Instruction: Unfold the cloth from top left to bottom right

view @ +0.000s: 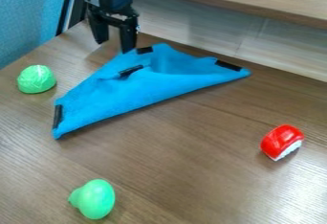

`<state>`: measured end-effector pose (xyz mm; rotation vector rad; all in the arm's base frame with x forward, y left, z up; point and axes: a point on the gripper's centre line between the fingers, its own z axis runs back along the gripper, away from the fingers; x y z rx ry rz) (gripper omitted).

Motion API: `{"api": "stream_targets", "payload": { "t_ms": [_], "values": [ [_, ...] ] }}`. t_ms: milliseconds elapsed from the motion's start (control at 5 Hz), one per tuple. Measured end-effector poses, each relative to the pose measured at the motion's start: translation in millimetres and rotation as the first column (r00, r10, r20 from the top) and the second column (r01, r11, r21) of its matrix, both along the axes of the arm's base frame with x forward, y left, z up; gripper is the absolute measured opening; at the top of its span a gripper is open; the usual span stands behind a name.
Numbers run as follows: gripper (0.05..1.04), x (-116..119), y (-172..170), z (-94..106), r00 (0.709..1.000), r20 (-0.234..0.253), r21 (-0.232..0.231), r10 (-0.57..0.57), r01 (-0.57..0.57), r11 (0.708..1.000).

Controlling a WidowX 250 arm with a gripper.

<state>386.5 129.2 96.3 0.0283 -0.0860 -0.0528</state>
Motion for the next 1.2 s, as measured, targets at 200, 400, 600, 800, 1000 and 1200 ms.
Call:
{"api": "stream_targets", "payload": {
  "t_ms": [200, 400, 600, 800, 1000, 1200],
  "values": [
    [1.001, 1, 1, -12.7, 1.000, -0.020, 0.003, 0.003, -0.003, 1.000],
    [1.001, 6, -5, -17.2, 1.000, -0.016, 0.010, -0.006, 0.006, 1.000],
    [1.001, 8, -9, -36.8, 0.999, -0.048, 0.004, -0.016, 0.016, 1.000],
    [1.001, 13, -8, -42.5, 0.999, -0.045, 0.005, -0.011, 0.011, 1.000],
    [1.001, 17, -6, -53.2, 0.998, -0.065, 0.004, 0.002, -0.002, 1.000],
    [0.964, 20, -3, -54.7, 0.998, -0.067, 0.012, 0.014, -0.013, 1.000]
  ]
}}
